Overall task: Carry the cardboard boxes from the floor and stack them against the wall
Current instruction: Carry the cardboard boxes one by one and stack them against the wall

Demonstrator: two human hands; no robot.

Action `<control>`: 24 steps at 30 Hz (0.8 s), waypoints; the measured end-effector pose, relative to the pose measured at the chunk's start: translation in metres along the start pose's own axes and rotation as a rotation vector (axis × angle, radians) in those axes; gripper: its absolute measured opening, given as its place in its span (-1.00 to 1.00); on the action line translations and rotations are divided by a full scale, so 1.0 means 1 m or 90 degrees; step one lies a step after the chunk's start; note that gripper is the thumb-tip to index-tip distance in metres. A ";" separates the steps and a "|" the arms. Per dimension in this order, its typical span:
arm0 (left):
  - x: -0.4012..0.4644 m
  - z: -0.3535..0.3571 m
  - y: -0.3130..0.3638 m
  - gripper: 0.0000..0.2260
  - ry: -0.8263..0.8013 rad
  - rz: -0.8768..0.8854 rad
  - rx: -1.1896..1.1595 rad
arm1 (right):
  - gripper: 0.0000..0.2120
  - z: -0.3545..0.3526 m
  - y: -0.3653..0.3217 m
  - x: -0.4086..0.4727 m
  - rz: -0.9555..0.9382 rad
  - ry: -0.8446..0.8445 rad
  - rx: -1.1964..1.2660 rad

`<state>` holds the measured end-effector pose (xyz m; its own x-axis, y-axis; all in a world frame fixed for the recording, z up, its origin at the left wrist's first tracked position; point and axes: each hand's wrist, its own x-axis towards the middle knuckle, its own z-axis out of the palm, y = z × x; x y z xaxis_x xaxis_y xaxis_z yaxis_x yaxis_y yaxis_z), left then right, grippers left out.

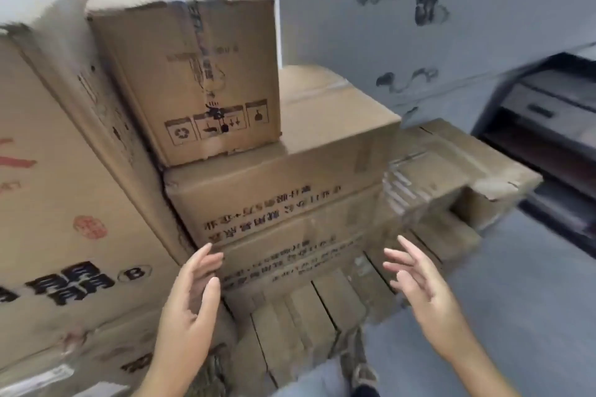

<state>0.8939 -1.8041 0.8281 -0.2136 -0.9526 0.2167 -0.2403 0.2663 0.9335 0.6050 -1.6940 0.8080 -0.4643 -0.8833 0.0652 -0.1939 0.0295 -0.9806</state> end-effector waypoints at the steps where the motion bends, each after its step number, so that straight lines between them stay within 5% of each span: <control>1: -0.013 -0.005 -0.008 -0.65 -0.042 -0.020 0.003 | -0.56 -0.003 0.009 -0.027 0.038 0.039 0.006; 10: -0.098 -0.004 -0.042 -0.69 -0.326 -0.159 0.004 | -0.64 -0.014 0.054 -0.241 0.297 0.338 0.015; 18: -0.133 0.093 -0.005 -0.64 -0.504 -0.037 0.037 | -0.65 -0.055 0.041 -0.363 0.342 0.610 0.004; 24: -0.236 0.194 0.046 -0.66 -0.672 0.021 -0.007 | -0.63 -0.107 0.040 -0.515 0.388 0.786 -0.006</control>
<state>0.7500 -1.5385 0.7643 -0.9367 -0.3321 -0.1111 -0.2113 0.2829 0.9356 0.7444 -1.1875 0.7554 -0.9352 0.2553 -0.2454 0.3119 0.2656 -0.9123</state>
